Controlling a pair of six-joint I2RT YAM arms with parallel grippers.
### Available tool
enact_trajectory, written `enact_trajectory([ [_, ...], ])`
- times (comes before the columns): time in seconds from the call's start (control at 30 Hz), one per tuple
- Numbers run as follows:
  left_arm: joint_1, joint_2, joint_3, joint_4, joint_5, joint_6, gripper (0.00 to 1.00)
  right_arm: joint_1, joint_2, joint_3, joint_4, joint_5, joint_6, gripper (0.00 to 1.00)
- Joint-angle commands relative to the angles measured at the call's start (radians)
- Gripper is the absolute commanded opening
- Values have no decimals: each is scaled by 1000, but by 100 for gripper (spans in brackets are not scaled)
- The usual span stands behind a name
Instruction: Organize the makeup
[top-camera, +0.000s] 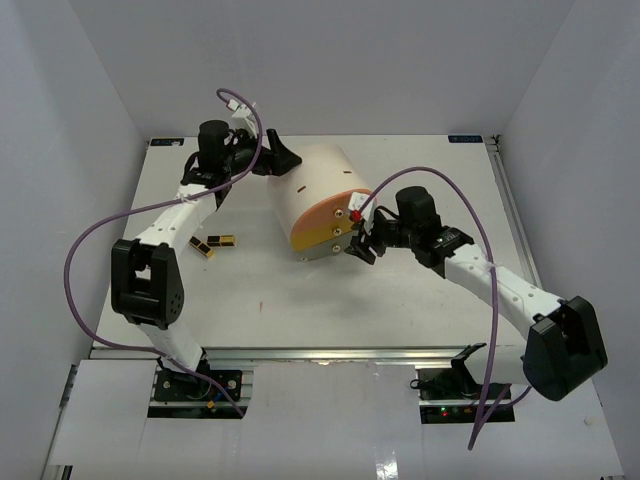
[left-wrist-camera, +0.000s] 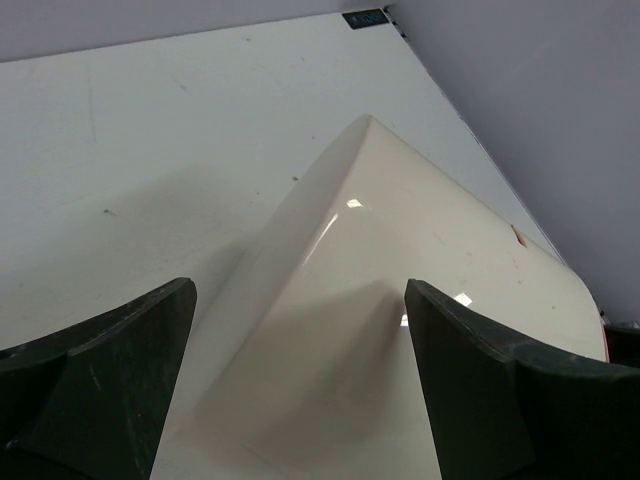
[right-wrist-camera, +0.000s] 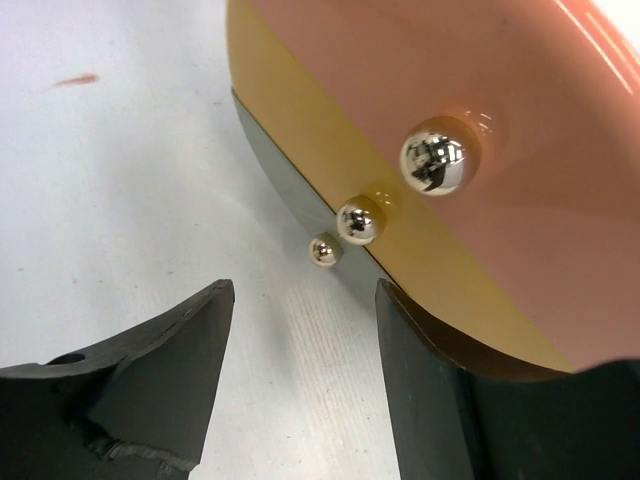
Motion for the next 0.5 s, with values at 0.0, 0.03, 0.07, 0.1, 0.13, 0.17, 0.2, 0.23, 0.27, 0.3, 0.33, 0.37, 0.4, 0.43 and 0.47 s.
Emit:
enact_trajectory([
  [0.0,-7,-118,-9,41,-202,-31,98,-7,-76,-58,-15,-43,60,67],
  [0.03,-7,-131,-6,45,-226,-34,98,-9,-83,-71,-15,-51,66,67],
  [0.07,-7,-154,-4,50,-265,-37,98,-14,-88,-87,-11,-60,94,67],
  [0.1,-7,-171,-3,53,-302,-37,98,-20,-91,-107,6,-60,135,68],
  [0.13,-7,-182,-5,54,-332,-34,98,-27,-93,-129,38,-51,188,69],
  [0.17,-6,-204,-14,59,-350,-33,98,-33,-94,-145,62,-45,229,70],
  [0.2,-5,-236,-31,67,-371,-29,98,-40,-94,-162,95,-34,281,70],
  [0.23,-5,-257,-44,73,-396,-22,98,-42,-94,-180,163,-10,368,70],
  [0.27,-5,-285,-64,81,-405,-18,98,-44,-93,-211,197,0,419,70],
  [0.3,-5,-315,-89,89,-410,-14,98,-46,-91,-234,226,13,475,70],
  [0.33,-5,-346,-119,94,-413,-10,98,-46,-89,-249,254,29,535,70],
  [0.37,-7,-368,-141,98,-417,-6,98,-47,-89,-284,311,37,586,70],
  [0.4,-6,-391,-169,98,-417,-3,98,-47,-86,-303,345,24,617,71],
  [0.43,-5,-413,-196,98,-416,2,98,-47,-82,-323,382,11,653,71],
  [0.47,-5,-424,-213,94,-412,11,98,-47,-76,-352,436,1,711,72],
])
